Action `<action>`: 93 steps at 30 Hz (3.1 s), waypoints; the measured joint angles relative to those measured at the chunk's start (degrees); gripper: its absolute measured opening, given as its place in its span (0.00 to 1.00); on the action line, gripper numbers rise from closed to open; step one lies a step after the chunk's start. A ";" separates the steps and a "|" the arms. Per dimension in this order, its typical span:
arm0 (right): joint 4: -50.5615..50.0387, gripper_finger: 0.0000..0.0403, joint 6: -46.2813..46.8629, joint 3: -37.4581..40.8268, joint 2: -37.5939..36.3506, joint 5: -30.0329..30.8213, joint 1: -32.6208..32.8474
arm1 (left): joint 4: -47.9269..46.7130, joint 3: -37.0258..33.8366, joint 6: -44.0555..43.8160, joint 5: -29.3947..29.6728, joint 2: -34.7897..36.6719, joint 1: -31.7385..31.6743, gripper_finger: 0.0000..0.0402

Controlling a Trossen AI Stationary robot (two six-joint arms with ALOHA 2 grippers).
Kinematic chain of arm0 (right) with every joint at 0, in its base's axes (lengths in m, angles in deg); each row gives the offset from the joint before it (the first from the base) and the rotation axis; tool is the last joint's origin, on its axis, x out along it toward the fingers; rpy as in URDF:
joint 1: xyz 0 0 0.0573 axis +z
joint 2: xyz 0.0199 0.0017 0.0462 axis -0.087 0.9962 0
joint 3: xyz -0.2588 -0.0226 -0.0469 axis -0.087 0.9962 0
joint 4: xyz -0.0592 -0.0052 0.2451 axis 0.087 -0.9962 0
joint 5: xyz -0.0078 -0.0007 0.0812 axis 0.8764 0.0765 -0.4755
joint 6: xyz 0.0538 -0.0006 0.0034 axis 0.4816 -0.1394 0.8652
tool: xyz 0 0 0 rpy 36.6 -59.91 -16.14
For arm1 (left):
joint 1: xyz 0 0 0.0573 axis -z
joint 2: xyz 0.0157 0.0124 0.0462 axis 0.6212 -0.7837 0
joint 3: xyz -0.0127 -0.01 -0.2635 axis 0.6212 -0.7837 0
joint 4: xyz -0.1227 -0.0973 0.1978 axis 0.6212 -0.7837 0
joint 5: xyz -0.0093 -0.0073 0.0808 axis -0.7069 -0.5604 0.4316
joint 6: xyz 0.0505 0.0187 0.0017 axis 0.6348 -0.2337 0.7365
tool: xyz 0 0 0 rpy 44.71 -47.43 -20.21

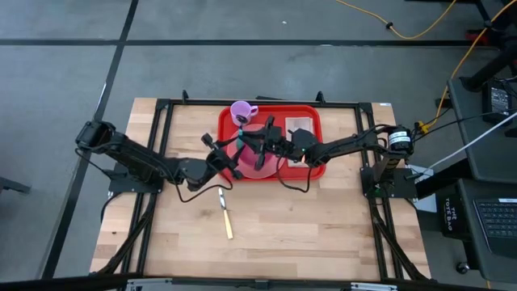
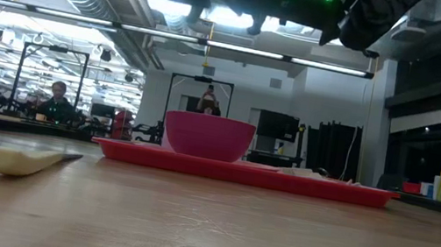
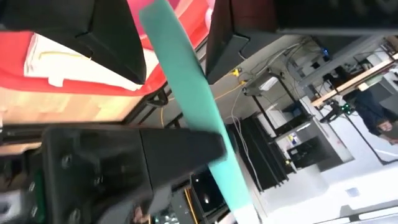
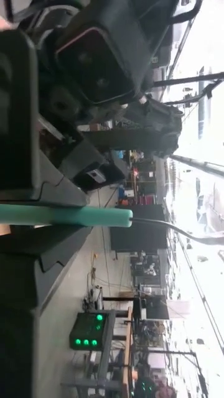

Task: Set up tray
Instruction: Put the blue spoon on top of the brown napkin to the left of the orange fork

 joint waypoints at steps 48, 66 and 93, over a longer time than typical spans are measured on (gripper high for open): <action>-31.80 0.10 15.21 24.84 -31.07 -1.41 -9.23 | -39.19 -9.79 -31.78 -21.15 21.81 1.47 0.01; -51.33 0.10 28.15 24.98 -32.34 -12.41 -23.43 | -21.30 -20.59 -17.22 -42.79 30.39 -11.66 0.00; -48.85 0.10 47.11 24.95 -15.98 -17.79 -23.63 | -21.36 -20.61 -17.21 -42.48 30.62 -15.02 0.01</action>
